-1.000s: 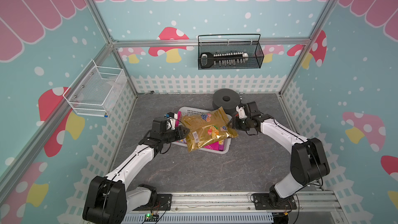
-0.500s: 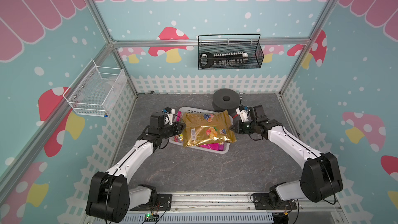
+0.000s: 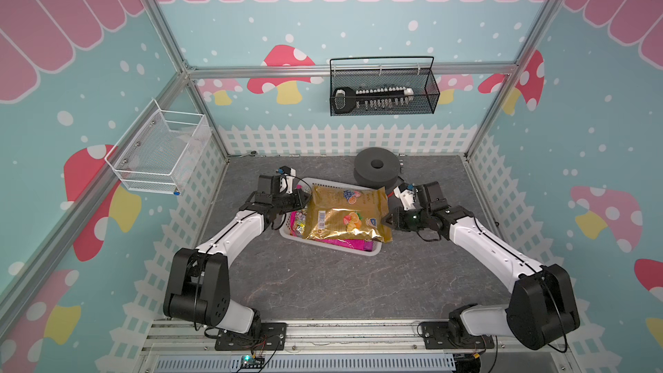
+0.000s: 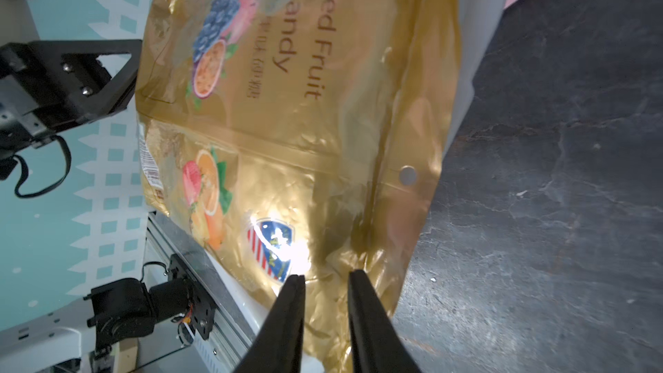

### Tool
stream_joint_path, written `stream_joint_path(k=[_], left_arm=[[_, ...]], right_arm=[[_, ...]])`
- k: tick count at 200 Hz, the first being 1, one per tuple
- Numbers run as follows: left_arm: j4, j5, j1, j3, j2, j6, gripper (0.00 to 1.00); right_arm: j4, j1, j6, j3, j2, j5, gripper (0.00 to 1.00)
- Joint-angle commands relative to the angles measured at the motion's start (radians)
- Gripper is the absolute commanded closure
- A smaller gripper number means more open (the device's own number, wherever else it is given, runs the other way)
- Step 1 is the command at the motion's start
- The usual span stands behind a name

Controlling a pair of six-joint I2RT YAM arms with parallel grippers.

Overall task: Put the candies in the basket
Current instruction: Place the candy in the basket.

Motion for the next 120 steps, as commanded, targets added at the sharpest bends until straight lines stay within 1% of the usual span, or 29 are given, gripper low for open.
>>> stream_joint_path(k=[1, 10, 22, 32, 41, 46, 50, 57, 79, 96, 116, 120], left_arm=[[0.005, -0.023, 0.009, 0.033, -0.017, 0.037, 0.79], [0.005, -0.025, 0.015, 0.033, -0.027, 0.049, 0.76], [0.000, -0.024, 0.023, 0.031, -0.043, 0.064, 0.72], [-0.003, -0.025, 0.033, 0.025, -0.058, 0.069, 0.71], [-0.003, -0.025, 0.040, 0.019, -0.073, 0.071, 0.69], [-0.002, -0.025, 0.042, 0.015, -0.081, 0.073, 0.68], [-0.002, -0.023, 0.044, 0.014, -0.087, 0.076, 0.67], [-0.002, -0.021, 0.047, 0.009, -0.096, 0.084, 0.66], [-0.004, -0.027, 0.051, -0.011, -0.120, 0.106, 0.62], [-0.011, -0.041, 0.054, -0.025, -0.125, 0.113, 0.61], [-0.019, -0.041, 0.056, -0.030, -0.121, 0.115, 0.60], [-0.020, -0.039, 0.056, -0.030, -0.121, 0.115, 0.60]], right_arm=[[-0.099, 0.006, -0.055, 0.095, -0.044, 0.047, 0.66], [-0.115, 0.006, -0.056, 0.102, -0.052, 0.085, 0.60], [-0.123, 0.006, -0.067, 0.093, -0.046, 0.115, 0.45], [-0.125, 0.006, -0.072, 0.078, -0.030, 0.131, 0.42], [-0.123, 0.006, -0.072, 0.062, -0.013, 0.134, 0.43], [-0.122, 0.006, -0.072, 0.054, -0.004, 0.133, 0.48], [-0.122, 0.006, -0.072, 0.050, 0.001, 0.128, 0.54], [-0.118, 0.006, -0.075, 0.040, 0.012, 0.116, 0.58], [-0.079, 0.005, -0.072, 0.000, 0.035, 0.054, 0.58], [-0.059, 0.006, -0.063, -0.023, 0.053, 0.002, 0.58], [-0.035, 0.007, -0.054, -0.046, 0.055, -0.021, 0.57], [-0.033, 0.007, -0.053, -0.048, 0.056, -0.022, 0.59]])
